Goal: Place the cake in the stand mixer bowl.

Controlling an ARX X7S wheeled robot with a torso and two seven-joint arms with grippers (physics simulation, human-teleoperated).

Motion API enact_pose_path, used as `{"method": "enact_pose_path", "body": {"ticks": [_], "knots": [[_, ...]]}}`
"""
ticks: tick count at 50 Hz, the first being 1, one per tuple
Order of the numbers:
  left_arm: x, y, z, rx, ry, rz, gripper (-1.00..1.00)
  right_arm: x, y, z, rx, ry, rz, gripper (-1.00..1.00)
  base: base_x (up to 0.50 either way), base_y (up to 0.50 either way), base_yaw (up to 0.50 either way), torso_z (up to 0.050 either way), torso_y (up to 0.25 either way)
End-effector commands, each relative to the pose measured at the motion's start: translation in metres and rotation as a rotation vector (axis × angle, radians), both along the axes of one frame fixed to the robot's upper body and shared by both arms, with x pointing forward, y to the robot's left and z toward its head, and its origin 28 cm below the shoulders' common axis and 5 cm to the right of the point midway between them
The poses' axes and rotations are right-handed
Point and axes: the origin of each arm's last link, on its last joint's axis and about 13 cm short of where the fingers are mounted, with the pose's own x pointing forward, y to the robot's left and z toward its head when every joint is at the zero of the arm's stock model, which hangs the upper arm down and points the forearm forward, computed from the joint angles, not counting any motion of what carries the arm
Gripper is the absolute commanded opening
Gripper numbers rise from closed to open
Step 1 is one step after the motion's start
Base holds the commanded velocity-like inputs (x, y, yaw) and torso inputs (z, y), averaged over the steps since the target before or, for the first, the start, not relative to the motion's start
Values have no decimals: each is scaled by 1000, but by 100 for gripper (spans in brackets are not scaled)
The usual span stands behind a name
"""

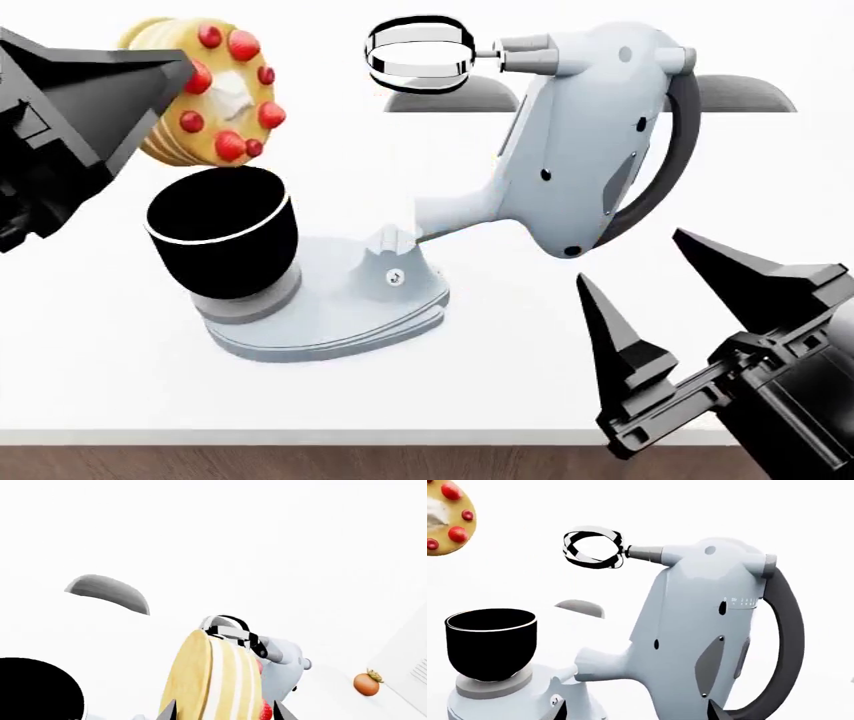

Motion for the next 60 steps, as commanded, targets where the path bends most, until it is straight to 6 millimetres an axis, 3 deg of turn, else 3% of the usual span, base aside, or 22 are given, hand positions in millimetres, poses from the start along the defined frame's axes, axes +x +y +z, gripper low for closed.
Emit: {"method": "enact_pose_path", "body": {"ticks": [1,13,30,60], "knots": [[10,15,7,18,27,145,-100,1,-2,-2,0,-9,-10,100,0,0,0,0,0],[34,23,7,51,110,238,-100,2,-2,-4,0,-7,-9,100,0,0,0,0,1],[70,17,2,162,218,269,-100,-3,-4,-1,8,-24,-15,100,0,0,0,1,1],[114,7,-17,238,325,259,-100,5,-4,-10,15,-2,-11,100,0,0,0,0,1]]}}
